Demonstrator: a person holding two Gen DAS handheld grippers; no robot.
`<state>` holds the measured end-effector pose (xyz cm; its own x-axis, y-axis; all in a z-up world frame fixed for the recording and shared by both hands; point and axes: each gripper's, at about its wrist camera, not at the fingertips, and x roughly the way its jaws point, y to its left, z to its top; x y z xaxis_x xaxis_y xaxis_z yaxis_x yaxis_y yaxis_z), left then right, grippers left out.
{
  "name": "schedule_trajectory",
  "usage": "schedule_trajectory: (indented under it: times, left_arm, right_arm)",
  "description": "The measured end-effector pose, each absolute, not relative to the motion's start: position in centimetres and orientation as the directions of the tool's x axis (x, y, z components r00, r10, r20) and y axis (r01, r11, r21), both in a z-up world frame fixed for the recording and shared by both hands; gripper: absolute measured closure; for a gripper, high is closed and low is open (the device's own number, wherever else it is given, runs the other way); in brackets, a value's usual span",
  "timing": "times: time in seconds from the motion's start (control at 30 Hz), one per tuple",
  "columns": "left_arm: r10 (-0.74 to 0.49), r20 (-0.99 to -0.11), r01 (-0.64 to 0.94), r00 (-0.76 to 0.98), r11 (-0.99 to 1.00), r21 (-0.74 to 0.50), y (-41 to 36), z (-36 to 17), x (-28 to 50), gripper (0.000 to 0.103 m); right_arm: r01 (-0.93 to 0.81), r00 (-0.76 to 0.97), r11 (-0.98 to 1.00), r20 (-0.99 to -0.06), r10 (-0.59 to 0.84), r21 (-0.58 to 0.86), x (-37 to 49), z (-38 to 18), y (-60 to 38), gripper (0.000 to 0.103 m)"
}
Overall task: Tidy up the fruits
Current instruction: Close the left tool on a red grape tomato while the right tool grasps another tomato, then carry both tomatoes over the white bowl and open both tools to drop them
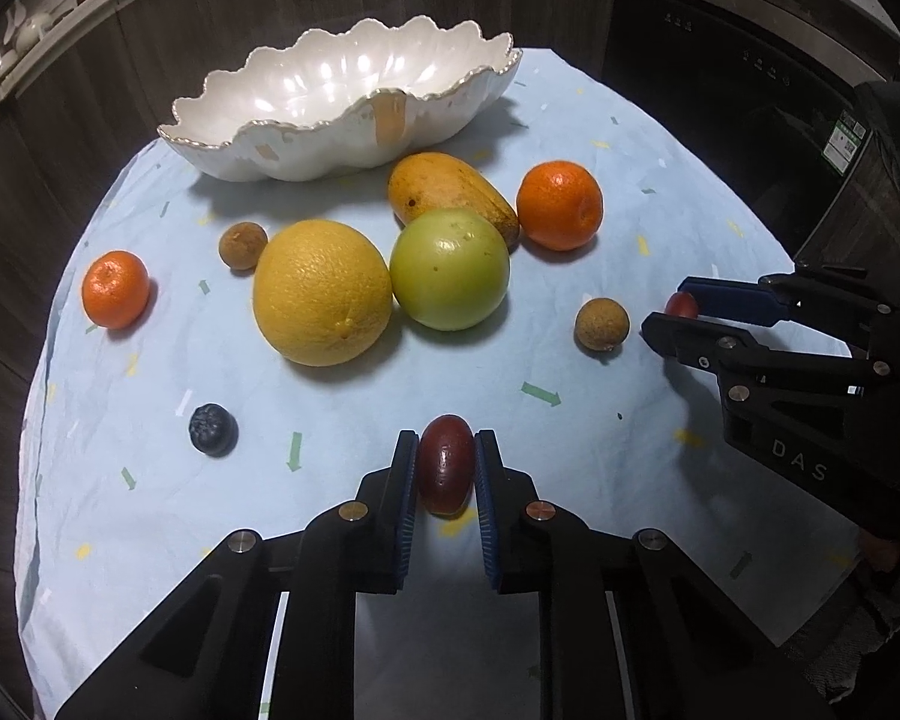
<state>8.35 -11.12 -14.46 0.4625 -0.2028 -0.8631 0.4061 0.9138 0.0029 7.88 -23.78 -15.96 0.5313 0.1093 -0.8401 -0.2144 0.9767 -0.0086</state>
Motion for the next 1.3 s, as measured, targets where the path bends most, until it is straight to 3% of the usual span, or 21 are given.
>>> schedule_trajectory:
  times: [0.73,1.3]
  left_arm:
    - [-0.205,-0.811,0.377,0.548,0.926,0.021,-9.7,-9.8,8.5,0.084]
    - [-0.190,-0.770,0.308,0.609,0.951,0.009,-6.7,-4.6,13.7,0.084]
  right_arm:
    - [-0.184,0.599,0.983,-0.793,0.105,-0.008,7.1,-10.3,-22.7,0.074]
    - [-0.156,0.680,0.988,-0.725,0.113,0.008,11.9,-4.7,-20.9,0.074]
